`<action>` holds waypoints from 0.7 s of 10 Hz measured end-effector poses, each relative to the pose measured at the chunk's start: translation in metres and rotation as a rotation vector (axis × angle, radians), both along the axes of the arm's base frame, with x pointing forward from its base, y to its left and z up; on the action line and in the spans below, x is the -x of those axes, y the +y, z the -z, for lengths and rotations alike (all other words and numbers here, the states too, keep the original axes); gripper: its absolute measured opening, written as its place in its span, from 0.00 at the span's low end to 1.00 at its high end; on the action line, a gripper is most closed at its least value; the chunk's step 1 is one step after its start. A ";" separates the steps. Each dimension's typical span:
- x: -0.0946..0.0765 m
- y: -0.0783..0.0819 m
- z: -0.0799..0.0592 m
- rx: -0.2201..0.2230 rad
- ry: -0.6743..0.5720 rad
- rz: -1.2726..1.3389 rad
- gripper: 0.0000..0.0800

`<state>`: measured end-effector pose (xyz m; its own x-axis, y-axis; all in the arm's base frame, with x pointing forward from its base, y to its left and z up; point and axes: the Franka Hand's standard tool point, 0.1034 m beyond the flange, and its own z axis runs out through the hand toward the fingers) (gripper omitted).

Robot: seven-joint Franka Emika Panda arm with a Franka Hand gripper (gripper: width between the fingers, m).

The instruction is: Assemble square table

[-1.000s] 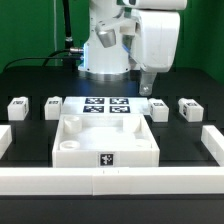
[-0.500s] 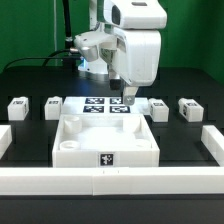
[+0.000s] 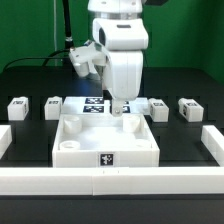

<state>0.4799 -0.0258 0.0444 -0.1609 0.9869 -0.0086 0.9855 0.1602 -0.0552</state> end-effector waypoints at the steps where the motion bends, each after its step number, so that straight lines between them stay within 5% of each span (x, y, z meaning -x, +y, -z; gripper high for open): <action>1: 0.006 0.000 0.012 -0.006 0.011 0.003 0.81; 4: 0.016 0.000 0.031 -0.013 0.042 0.008 0.81; 7: 0.018 -0.001 0.034 -0.014 0.048 0.010 0.81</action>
Offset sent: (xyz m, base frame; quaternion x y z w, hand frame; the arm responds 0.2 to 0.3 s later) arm -0.0053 0.0010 -0.0197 -0.0084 0.0169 0.0203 0.9996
